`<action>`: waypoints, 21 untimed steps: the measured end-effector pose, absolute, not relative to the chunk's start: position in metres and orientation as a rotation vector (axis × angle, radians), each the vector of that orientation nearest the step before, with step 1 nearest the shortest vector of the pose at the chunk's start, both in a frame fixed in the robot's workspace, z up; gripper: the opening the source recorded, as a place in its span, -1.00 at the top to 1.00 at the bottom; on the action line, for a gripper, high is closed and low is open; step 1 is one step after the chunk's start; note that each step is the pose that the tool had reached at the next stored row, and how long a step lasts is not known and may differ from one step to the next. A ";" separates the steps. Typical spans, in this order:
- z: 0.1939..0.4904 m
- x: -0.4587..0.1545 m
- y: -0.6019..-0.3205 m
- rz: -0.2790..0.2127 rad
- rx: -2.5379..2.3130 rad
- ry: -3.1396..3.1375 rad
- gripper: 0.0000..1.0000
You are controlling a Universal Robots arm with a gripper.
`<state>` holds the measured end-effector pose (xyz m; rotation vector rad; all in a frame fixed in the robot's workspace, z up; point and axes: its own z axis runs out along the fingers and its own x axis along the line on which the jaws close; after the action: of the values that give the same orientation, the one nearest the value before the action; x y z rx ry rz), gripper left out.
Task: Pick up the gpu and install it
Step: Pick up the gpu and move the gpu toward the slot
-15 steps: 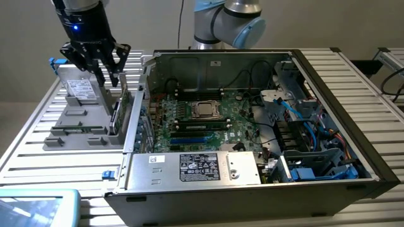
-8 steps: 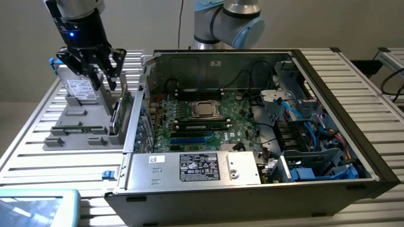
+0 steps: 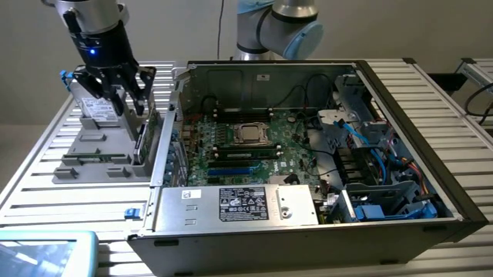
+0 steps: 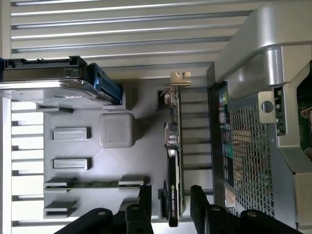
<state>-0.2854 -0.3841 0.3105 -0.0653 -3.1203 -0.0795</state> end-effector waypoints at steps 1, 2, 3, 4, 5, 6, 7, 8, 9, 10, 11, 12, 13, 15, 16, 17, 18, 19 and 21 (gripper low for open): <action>0.309 -0.285 -0.384 -0.079 -0.037 -3.120 0.08; 0.308 -0.285 -0.384 -0.079 -0.009 -3.120 0.08; 0.307 -0.285 -0.384 -0.079 0.007 -3.120 0.08; 0.306 -0.285 -0.384 -0.078 0.017 -3.120 0.08; 0.305 -0.284 -0.384 -0.078 0.024 -3.120 0.08; 0.304 -0.283 -0.384 -0.079 0.027 -3.122 0.08; 0.303 -0.283 -0.384 -0.079 0.028 -3.126 0.08; 0.302 -0.283 -0.384 -0.079 0.029 -3.128 0.08; 0.301 -0.283 -0.384 -0.079 0.029 -3.131 0.08; 0.300 -0.282 -0.384 -0.079 0.030 -3.133 0.08; 0.298 -0.282 -0.384 -0.079 0.030 -3.136 0.08; 0.297 -0.282 -0.384 -0.080 0.030 -3.138 0.08; 0.296 -0.283 -0.384 -0.080 0.030 -3.140 0.08; 0.293 -0.282 -0.384 -0.080 0.030 -3.145 0.08; 0.291 -0.282 -0.384 -0.080 0.030 -3.147 0.08; 0.290 -0.283 -0.384 -0.081 0.030 -3.149 0.08; 0.288 -0.283 -0.384 -0.081 0.030 -3.150 0.08; 0.286 -0.283 -0.384 -0.081 0.030 -3.151 0.08; 0.282 -0.283 -0.384 -0.082 0.031 -3.152 0.08</action>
<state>-0.2826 -0.3842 0.2824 0.0306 -3.1525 -0.0821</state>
